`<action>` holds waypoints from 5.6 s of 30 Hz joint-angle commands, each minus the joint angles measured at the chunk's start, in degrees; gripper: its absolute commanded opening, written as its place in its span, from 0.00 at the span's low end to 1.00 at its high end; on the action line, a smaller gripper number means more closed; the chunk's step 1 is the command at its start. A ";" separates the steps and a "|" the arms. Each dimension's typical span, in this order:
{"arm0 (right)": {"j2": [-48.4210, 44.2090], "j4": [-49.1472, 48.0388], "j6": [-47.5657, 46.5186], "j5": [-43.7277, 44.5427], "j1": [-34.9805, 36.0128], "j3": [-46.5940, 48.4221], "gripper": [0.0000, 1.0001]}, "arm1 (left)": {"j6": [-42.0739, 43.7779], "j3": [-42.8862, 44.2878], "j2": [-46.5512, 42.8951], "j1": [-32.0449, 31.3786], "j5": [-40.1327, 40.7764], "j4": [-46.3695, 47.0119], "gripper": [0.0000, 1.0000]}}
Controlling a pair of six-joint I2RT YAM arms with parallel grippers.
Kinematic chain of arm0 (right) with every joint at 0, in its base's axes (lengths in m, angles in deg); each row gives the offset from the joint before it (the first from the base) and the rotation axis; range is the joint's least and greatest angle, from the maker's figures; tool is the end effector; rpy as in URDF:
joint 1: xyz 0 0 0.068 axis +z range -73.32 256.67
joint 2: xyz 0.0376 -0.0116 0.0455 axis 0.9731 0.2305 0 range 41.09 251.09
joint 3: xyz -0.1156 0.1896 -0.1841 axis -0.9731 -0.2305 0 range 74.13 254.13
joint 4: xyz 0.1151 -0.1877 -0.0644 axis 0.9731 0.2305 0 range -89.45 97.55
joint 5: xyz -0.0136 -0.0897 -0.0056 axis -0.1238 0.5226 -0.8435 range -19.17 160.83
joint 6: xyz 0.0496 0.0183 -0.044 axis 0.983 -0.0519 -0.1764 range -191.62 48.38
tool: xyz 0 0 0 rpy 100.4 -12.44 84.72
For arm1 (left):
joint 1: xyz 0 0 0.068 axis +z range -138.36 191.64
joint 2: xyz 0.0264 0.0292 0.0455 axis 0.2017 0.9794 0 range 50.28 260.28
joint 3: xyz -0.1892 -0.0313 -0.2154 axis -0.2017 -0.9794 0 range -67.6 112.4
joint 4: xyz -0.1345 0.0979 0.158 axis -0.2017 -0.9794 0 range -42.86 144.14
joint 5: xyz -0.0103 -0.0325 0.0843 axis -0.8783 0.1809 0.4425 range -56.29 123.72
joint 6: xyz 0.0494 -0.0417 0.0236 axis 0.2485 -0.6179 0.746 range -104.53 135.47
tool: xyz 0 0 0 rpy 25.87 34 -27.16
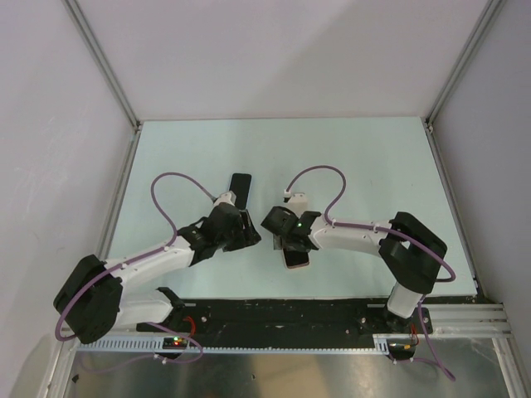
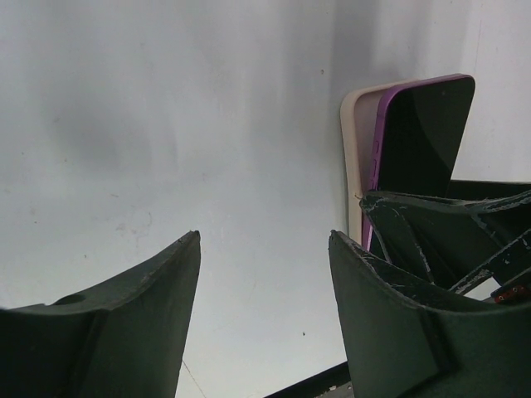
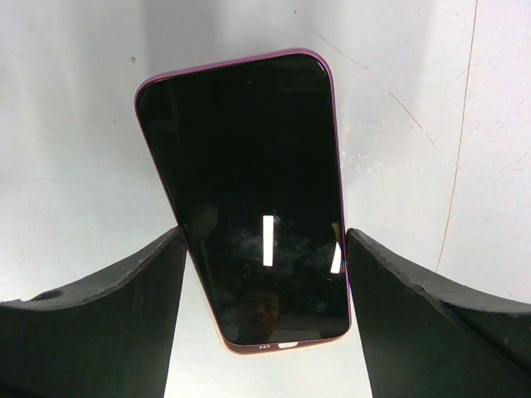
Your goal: Put the phone into the phone case
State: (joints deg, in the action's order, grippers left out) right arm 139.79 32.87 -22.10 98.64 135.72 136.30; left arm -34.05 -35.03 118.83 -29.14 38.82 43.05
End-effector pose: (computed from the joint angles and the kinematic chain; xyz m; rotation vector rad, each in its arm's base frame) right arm 0.1825 0.2539 0.1985 -0.0939 2.5392 0.0180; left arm 0.1632 -0.1343 0.2043 -0.2327 2.4732 -0.6143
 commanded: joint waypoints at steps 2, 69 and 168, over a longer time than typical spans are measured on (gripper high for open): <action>-1.64 -2.71 1.37 0.67 0.54 0.34 0.67 | 0.92 -0.17 -0.84 0.34 -0.64 0.32 0.68; -18.83 -14.36 -3.19 -12.20 -4.28 -24.29 0.22 | -2.13 13.10 19.81 -15.75 -0.91 4.70 0.50; -19.36 -15.97 -2.12 -13.97 -23.44 -26.45 0.07 | 18.11 33.05 27.27 1.36 0.49 -4.87 0.13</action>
State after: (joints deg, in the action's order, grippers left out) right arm 118.45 16.52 -21.38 79.08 114.54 108.10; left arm -17.52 -5.15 149.95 -29.27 37.70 38.94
